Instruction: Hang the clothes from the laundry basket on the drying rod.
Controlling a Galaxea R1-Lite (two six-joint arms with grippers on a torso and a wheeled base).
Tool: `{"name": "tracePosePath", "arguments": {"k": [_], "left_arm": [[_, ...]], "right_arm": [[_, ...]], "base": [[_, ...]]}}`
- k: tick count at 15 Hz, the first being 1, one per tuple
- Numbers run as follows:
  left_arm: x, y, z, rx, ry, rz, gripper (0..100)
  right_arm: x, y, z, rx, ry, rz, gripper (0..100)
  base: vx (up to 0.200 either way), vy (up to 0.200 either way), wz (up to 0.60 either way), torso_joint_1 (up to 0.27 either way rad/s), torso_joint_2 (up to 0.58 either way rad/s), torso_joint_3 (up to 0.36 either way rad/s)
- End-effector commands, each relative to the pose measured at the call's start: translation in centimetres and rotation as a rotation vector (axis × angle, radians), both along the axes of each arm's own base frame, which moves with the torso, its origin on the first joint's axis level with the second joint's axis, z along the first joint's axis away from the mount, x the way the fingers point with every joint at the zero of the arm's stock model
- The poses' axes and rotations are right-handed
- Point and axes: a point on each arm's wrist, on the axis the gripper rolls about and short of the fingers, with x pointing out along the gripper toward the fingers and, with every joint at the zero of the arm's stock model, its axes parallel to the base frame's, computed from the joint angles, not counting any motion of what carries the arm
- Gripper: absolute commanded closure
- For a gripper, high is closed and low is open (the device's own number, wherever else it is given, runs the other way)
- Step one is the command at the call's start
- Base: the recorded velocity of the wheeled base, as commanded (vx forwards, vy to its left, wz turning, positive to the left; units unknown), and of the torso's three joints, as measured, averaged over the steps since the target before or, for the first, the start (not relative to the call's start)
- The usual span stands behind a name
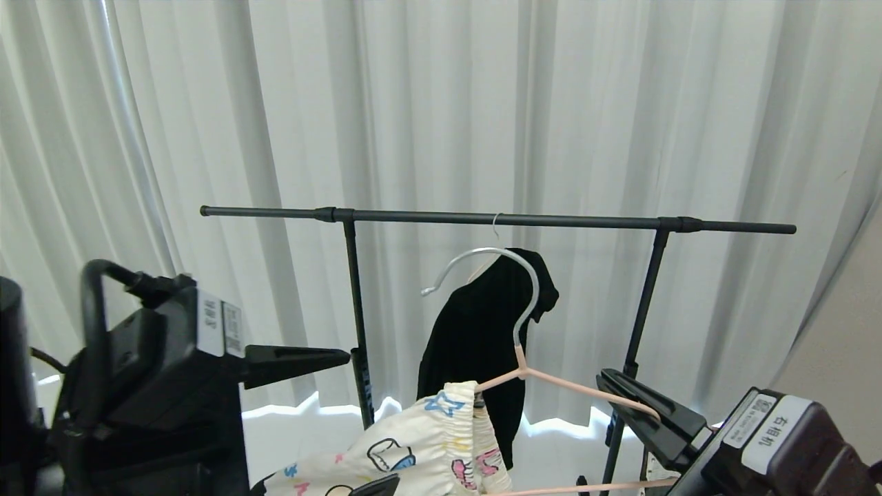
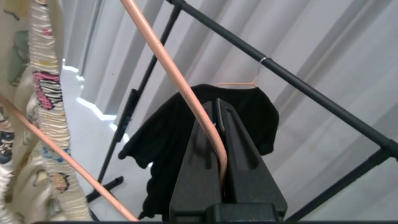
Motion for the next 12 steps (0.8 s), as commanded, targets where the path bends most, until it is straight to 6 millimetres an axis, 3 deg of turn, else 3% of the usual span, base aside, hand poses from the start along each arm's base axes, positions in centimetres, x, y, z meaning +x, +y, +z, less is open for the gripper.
{"name": "tracePosePath", "arguments": {"k": [1,10,11,12], "left_arm": [[1.7,-1.7,-1.4,0.038,0.054,-0.026,0],[1.5,-2.6,-2.1,0.042,0.092,-0.119,0],[1.4,-2.7,-2.1,0.043,0.093,-0.125,100],[1.4,-2.7,-2.1,0.043,0.093,-0.125,100]], "right_arm": [[-0.4,-0.2,0.0,0.000,0.000,0.015,100],[-0.5,-0.5,0.1,0.003,-0.005,0.015,100],[-0.5,-0.6,0.1,0.005,-0.005,0.015,100],[-0.6,-0.6,0.2,0.008,-0.006,0.015,100]], "base": [[0.000,0.000,0.00,0.000,0.00,0.000],[0.000,0.000,0.00,0.000,0.00,0.000],[0.000,0.000,0.00,0.000,0.00,0.000],[0.000,0.000,0.00,0.000,0.00,0.000]]}}
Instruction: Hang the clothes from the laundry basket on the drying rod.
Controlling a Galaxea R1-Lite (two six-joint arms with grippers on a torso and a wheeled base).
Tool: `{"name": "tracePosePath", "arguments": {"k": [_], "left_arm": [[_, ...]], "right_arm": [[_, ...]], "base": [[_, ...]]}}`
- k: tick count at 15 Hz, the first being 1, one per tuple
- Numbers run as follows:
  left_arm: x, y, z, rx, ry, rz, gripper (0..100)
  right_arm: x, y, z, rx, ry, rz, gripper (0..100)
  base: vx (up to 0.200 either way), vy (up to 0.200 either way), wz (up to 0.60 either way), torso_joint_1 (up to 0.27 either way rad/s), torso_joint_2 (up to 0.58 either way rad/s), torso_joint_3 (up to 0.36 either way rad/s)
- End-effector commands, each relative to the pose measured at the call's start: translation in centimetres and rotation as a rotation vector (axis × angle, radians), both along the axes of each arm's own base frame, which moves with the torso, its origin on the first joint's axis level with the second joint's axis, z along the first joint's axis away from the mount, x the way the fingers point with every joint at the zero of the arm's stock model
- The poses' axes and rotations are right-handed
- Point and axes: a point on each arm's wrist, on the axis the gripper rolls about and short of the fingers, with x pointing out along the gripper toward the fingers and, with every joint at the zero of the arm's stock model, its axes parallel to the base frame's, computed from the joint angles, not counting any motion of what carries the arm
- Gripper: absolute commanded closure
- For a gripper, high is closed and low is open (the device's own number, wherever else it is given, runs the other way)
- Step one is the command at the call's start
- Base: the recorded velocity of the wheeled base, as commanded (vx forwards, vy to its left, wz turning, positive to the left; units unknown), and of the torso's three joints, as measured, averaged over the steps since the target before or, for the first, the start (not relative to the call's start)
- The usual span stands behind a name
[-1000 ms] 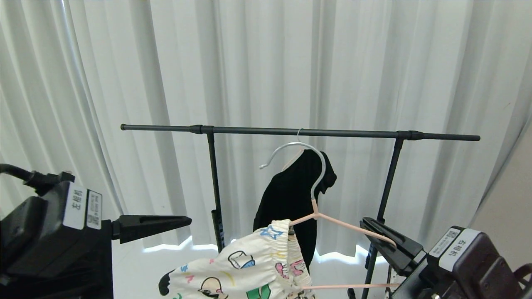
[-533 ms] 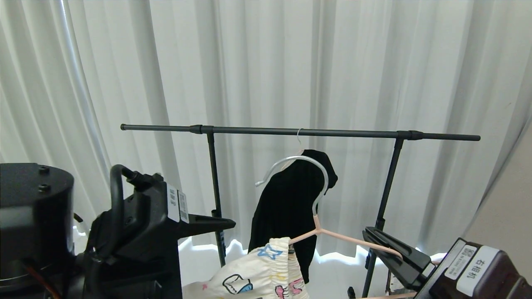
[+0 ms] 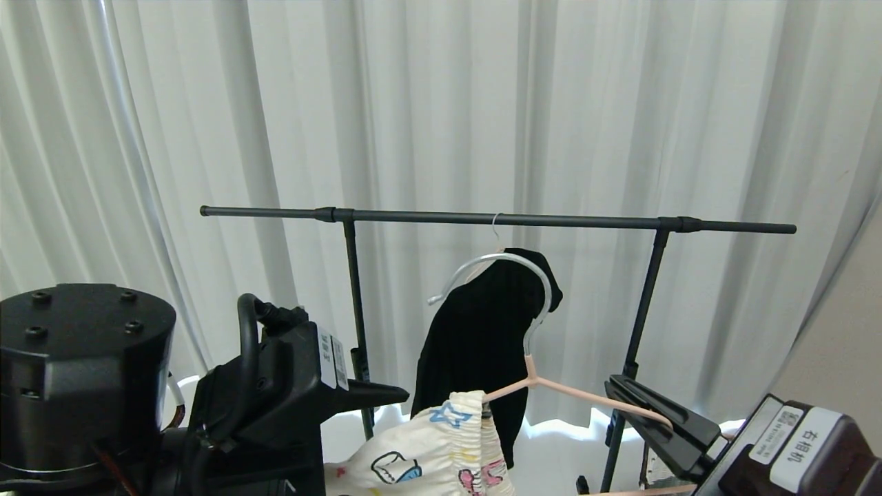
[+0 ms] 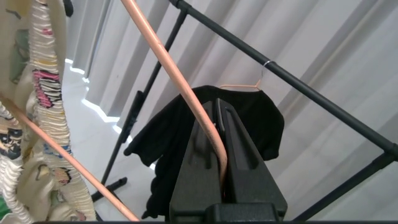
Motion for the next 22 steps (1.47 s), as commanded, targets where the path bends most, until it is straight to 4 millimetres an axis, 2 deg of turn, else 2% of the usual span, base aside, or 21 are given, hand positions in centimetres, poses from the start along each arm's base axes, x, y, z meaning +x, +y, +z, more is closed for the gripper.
{"name": "tracePosePath", "arguments": {"k": [1,7,8,14,19,22], "left_arm": [[0.0,-0.1,-0.1,0.002,0.001,-0.002,100],[0.1,-0.1,-0.1,0.006,0.004,-0.001,100],[0.1,-0.1,-0.1,0.006,0.004,-0.001,100],[0.4,0.2,-0.1,0.010,-0.002,0.034,100],[0.7,1.2,-0.5,0.072,-0.048,0.209,100],[1.9,2.1,-0.2,0.084,-0.130,0.312,100]], "right_arm": [[0.0,-0.1,0.0,0.001,-0.001,0.000,100],[0.0,-0.1,0.0,-0.007,-0.008,-0.001,100],[-0.1,-0.1,0.0,-0.008,-0.007,0.001,0],[-0.2,-0.5,-0.4,-0.029,-0.006,0.000,0],[-0.6,-1.6,-1.3,-0.058,0.019,0.001,0],[-0.3,-1.4,-1.8,-0.004,0.103,-0.006,0]], "base": [[0.000,0.000,0.00,0.000,0.00,0.000],[0.000,0.000,0.00,0.000,0.00,0.000],[0.000,0.000,0.00,0.000,0.00,0.000],[0.000,0.000,0.00,0.000,0.00,0.000],[0.000,0.000,0.00,0.000,0.00,0.000],[0.000,0.000,0.00,0.000,0.00,0.000]]}}
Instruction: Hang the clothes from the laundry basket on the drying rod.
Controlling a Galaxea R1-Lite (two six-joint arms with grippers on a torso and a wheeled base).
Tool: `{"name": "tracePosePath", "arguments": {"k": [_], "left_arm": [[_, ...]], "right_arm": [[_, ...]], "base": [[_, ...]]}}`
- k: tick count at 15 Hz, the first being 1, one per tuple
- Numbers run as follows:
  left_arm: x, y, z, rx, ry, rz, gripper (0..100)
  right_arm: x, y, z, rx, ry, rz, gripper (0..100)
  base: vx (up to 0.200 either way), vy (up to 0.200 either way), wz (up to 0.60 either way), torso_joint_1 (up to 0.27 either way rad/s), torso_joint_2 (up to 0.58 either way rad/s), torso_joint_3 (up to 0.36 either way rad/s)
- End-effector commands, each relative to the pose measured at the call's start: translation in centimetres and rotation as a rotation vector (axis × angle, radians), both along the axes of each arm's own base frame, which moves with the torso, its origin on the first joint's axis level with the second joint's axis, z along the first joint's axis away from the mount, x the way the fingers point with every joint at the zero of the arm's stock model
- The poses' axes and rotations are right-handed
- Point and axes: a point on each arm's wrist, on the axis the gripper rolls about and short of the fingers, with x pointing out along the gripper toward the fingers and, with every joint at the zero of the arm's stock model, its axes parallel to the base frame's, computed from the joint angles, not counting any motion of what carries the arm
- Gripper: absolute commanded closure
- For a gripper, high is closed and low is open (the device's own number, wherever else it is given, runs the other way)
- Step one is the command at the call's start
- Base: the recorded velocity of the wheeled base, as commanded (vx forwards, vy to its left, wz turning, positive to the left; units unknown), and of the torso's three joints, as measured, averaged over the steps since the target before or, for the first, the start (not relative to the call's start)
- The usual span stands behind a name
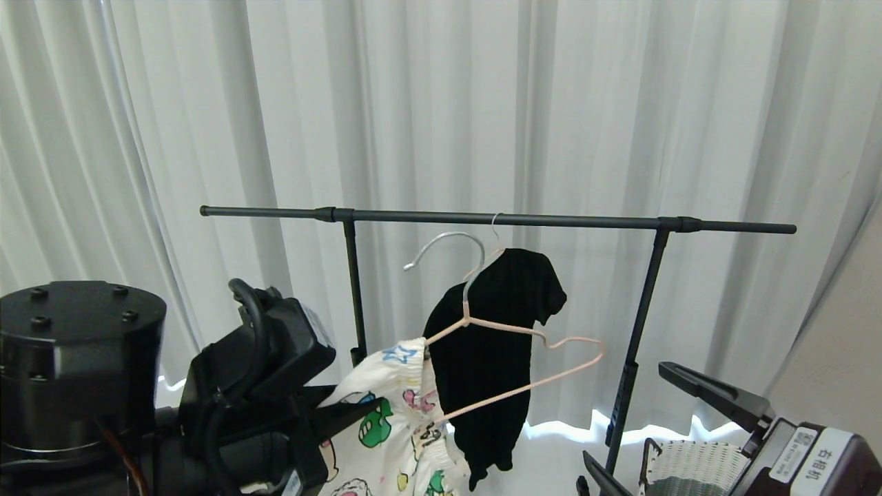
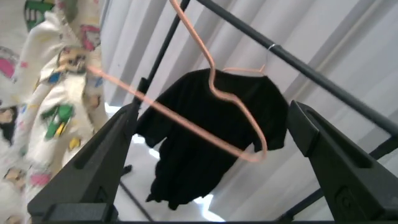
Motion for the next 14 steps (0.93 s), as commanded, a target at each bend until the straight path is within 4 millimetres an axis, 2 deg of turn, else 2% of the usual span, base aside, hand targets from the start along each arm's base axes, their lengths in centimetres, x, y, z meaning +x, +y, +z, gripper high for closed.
{"name": "tracePosePath", "arguments": {"k": [1,2,3,5,8,11,14], "left_arm": [[0.8,0.5,0.6,-0.031,-0.046,0.048,100],[1.2,0.6,0.9,-0.048,-0.074,0.065,100],[1.9,1.0,1.8,-0.076,-0.123,0.112,100],[2.1,1.0,2.5,-0.089,-0.154,0.144,100],[2.2,1.1,2.7,-0.089,-0.158,0.154,100],[2.3,1.1,2.7,-0.089,-0.161,0.153,100],[2.2,1.2,2.9,-0.093,-0.168,0.153,100]], "right_arm": [[0.6,0.2,-0.7,-0.015,0.040,-0.028,0],[1.2,0.4,-0.9,-0.014,0.055,-0.056,0],[2.8,0.9,-0.8,0.020,0.079,-0.120,0],[4.5,1.6,-0.9,0.062,0.137,-0.180,0],[4.3,1.7,-0.5,0.053,0.227,-0.175,0],[3.2,0.8,2.0,0.028,0.372,-0.062,0],[2.8,0.7,3.0,0.112,0.627,0.001,0]], "base": [[0.000,0.000,0.00,0.000,0.00,0.000],[0.000,0.000,0.00,0.000,0.00,0.000],[0.000,0.000,0.00,0.000,0.00,0.000],[0.000,0.000,0.00,0.000,0.00,0.000],[0.000,0.000,0.00,0.000,0.00,0.000],[0.000,0.000,0.00,0.000,0.00,0.000],[0.000,0.000,0.00,0.000,0.00,0.000]]}}
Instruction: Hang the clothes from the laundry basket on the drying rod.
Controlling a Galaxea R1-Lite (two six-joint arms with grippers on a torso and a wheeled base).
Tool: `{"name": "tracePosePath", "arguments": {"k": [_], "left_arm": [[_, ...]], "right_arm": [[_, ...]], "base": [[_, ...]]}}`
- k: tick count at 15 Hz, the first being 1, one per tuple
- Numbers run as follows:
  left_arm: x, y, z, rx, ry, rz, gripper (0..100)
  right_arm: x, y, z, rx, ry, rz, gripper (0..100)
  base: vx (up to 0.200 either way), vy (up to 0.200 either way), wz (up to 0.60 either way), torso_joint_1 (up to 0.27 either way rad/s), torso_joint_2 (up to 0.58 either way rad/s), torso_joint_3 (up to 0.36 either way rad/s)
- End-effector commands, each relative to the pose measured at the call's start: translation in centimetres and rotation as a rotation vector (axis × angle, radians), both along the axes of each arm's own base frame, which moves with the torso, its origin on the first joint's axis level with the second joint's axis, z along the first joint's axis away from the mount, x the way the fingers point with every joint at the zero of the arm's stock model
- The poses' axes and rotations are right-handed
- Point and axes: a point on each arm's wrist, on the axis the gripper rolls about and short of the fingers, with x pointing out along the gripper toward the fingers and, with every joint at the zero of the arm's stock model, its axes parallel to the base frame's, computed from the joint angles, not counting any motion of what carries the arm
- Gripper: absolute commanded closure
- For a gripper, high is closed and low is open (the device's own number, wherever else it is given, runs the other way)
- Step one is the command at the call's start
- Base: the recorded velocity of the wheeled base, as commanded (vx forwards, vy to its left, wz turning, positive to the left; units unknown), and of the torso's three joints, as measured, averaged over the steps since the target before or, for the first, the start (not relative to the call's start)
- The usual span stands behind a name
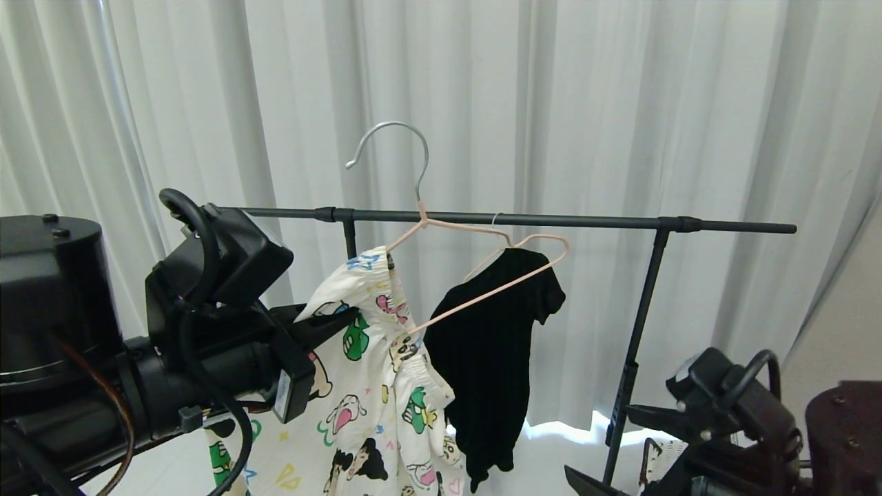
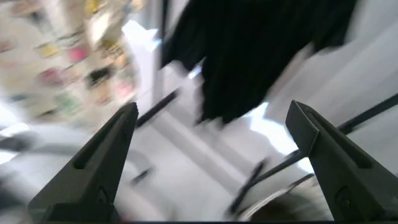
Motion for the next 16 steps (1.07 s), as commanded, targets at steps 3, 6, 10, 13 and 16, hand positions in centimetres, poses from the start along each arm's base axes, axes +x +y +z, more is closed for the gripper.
{"name": "tracePosePath", "arguments": {"k": [3,6,10,13,16], "left_arm": [[-0.6,0.1,1.0,-0.022,-0.040,-0.012,100],[-1.0,-0.9,2.6,-0.052,-0.089,-0.065,100],[-1.6,-2.0,3.4,-0.076,-0.104,-0.124,100],[-2.1,-2.7,3.5,-0.080,-0.105,-0.167,100],[-2.3,-3.0,4.7,-0.105,-0.135,-0.185,100]], "right_arm": [[1.2,2.4,1.4,0.253,0.236,-0.108,0],[2.5,4.6,2.6,0.410,0.348,-0.181,0],[3.3,6.1,3.9,0.475,0.348,-0.180,0],[3.1,6.3,3.7,0.468,0.352,-0.174,0],[2.1,6.9,3.5,0.450,0.366,-0.132,0]], "base": [[0.000,0.000,0.00,0.000,0.00,0.000],[0.000,0.000,0.00,0.000,0.00,0.000],[0.000,0.000,0.00,0.000,0.00,0.000],[0.000,0.000,0.00,0.000,0.00,0.000],[0.000,0.000,0.00,0.000,0.00,0.000]]}}
